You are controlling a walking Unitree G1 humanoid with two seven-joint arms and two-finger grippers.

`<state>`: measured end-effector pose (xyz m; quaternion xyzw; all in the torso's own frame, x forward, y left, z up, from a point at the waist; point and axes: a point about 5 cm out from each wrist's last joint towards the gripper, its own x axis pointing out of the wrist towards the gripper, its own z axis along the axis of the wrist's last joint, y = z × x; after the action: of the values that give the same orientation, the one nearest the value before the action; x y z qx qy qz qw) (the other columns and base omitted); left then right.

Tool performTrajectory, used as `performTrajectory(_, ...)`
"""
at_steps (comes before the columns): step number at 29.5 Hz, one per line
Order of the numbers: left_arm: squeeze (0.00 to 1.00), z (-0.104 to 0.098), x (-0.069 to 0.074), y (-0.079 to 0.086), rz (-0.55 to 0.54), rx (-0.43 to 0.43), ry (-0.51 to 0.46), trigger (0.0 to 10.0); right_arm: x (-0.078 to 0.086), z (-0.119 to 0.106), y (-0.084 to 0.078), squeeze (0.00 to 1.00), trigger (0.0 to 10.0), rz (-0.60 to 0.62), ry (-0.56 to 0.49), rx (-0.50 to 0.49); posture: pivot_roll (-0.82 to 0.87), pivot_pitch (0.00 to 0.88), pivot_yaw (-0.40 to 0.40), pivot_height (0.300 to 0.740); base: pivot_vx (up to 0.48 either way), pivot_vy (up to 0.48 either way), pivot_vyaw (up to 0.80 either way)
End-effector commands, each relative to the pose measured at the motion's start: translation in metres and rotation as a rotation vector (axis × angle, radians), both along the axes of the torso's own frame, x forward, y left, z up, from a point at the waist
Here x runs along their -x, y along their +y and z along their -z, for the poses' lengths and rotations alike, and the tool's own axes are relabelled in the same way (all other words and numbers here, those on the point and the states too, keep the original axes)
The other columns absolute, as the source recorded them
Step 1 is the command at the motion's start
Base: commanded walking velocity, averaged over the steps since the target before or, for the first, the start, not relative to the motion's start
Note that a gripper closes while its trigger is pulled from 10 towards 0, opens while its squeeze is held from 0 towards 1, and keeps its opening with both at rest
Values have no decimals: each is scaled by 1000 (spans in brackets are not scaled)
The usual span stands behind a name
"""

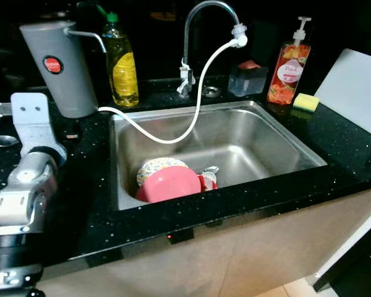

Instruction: Kitchen organization

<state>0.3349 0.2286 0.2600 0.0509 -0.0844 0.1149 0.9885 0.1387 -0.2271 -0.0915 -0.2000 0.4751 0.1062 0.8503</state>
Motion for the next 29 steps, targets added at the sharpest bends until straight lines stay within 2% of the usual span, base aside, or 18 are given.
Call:
performTrajectory(1,0,5,-1,2,-4,15,16,10000,5,3,5,0,10000,2,18,-13,-89,43,-52,740,0,446,0)
performTrajectory(5,0,5,-1,2,-4,17,15,10000,5,3,4,0,10000,3,19,-11,-89,41,-53,740,0,403,0)
performTrajectory(23,0,5,-2,-1,7,-25,28,10000,7,4,3,0,10000,7,28,-4,-89,36,-48,740,0,0,0)
performTrajectory(29,0,9,-5,-1,33,-19,65,10000,7,4,3,0,10000,10,29,-5,-88,39,-48,740,0,0,0)
